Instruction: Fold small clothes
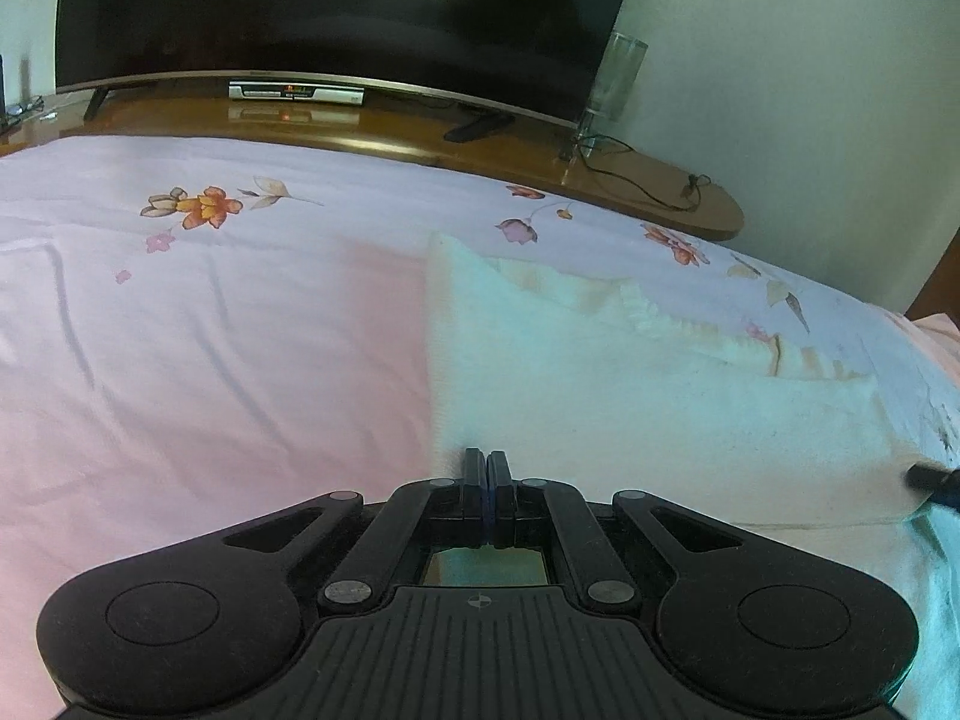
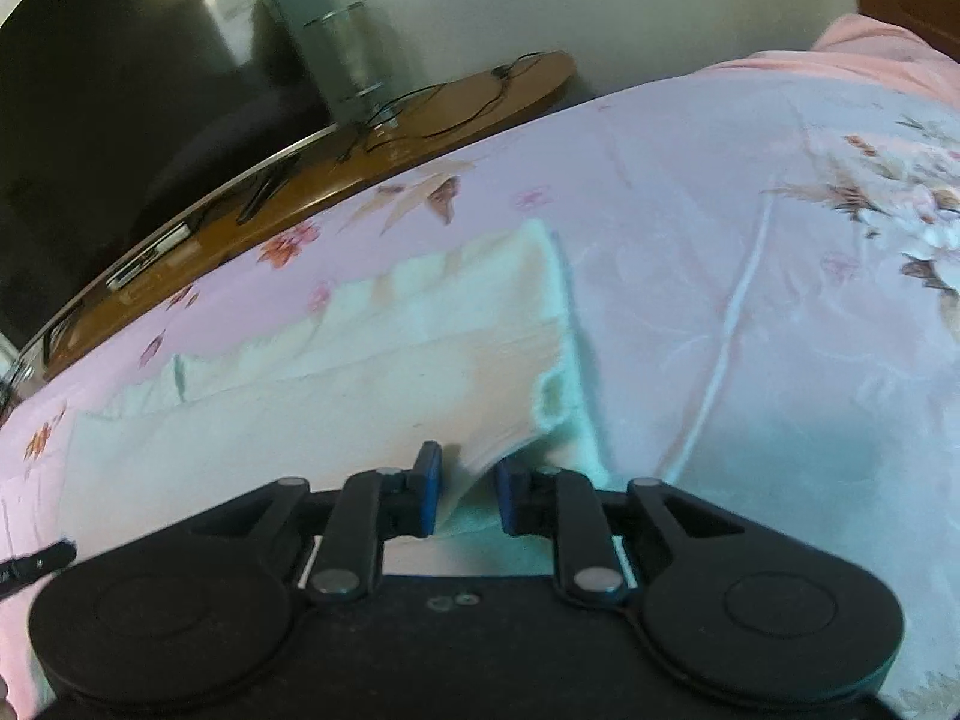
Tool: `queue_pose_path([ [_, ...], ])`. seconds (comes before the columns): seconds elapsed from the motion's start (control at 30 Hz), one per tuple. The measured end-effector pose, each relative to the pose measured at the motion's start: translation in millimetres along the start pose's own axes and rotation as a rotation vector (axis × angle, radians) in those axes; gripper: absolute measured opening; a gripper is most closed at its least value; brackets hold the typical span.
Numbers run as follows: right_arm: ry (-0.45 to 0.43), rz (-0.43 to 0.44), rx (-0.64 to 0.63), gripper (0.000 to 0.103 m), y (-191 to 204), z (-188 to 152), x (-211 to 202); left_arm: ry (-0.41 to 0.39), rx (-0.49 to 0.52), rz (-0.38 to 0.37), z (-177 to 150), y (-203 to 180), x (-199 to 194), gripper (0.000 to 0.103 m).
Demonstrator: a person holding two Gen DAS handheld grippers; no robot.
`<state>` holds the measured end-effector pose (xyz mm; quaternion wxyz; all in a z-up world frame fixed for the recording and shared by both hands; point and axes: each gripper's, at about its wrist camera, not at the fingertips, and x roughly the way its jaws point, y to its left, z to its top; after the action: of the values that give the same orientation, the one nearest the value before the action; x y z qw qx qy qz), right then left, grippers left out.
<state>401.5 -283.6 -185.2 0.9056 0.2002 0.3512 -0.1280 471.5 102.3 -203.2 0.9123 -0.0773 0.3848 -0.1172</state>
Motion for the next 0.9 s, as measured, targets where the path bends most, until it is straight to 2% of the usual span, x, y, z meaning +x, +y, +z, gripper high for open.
queue_pose_path([
  [0.17,-0.137,-0.124,-0.080,0.027,-1,10,-23,-0.014,-0.051,0.013,13,0,-12,0.003],
  [0.23,-0.177,-0.121,-0.083,0.025,1,14,-27,-0.018,-0.102,0.009,23,2,-12,0.003],
  [0.33,-0.102,-0.090,-0.111,0.024,8,12,-10,0.050,-0.230,0.012,30,13,4,0.003],
  [0.4,-0.068,-0.071,-0.132,0.024,14,5,-1,0.038,-0.275,0.024,27,18,9,0.003],
  [0.53,-0.028,-0.064,-0.163,0.024,24,-6,9,0.052,-0.260,0.030,29,18,20,0.003],
  [0.7,-0.034,-0.056,-0.187,0.025,31,-4,10,0.073,-0.206,-0.004,46,11,26,0.003],
  [0.8,-0.048,-0.044,-0.203,0.026,36,0,8,0.104,-0.139,0.010,55,6,41,0.003],
  [0.9,-0.046,-0.042,-0.227,0.026,43,2,9,0.090,-0.144,-0.003,63,8,51,0.003],
])
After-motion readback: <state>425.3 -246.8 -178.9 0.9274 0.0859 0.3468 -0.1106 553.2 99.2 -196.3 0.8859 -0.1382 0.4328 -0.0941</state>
